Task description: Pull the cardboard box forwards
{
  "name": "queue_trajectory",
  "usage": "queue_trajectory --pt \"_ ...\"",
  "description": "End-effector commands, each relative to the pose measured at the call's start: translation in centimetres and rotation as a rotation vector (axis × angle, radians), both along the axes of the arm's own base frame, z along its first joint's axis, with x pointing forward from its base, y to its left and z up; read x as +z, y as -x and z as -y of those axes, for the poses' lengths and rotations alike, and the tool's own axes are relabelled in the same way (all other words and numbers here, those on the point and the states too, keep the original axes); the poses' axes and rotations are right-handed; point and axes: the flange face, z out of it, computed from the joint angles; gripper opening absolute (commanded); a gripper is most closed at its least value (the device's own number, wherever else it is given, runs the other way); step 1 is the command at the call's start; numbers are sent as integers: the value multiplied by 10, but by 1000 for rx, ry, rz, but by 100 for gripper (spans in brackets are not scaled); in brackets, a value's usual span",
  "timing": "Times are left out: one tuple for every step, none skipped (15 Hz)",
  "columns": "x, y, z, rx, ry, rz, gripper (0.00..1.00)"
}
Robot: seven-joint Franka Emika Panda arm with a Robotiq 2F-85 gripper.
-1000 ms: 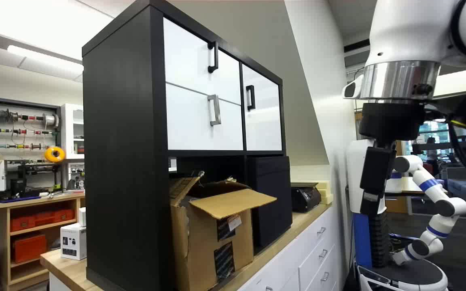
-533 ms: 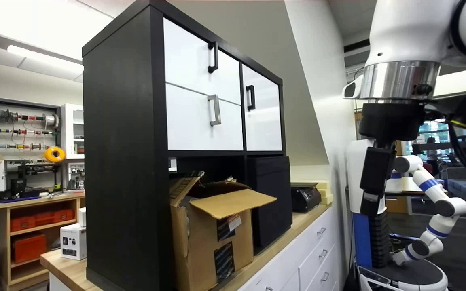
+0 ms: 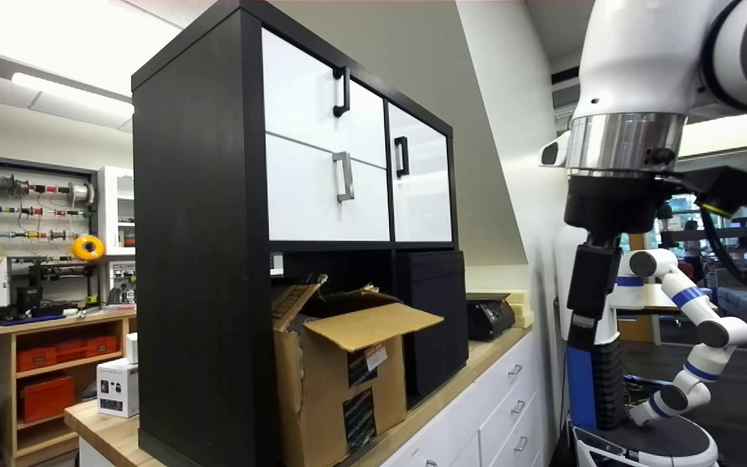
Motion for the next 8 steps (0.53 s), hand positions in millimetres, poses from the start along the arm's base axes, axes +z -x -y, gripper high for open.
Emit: queue_trajectory --pt "-4 -32 12 62 8 9 100" --pt "-5 -41 16 79 9 15 100" --pt "-5 -49 19 90 9 18 100" --pt "-4 -57 23 108 9 26 100" --pt "-2 -65 26 123 12 32 100" --pt "0 -74 29 142 16 41 100" --pt "2 -82 33 164 25 44 100" --pt "5 -90 37 185 33 50 100"
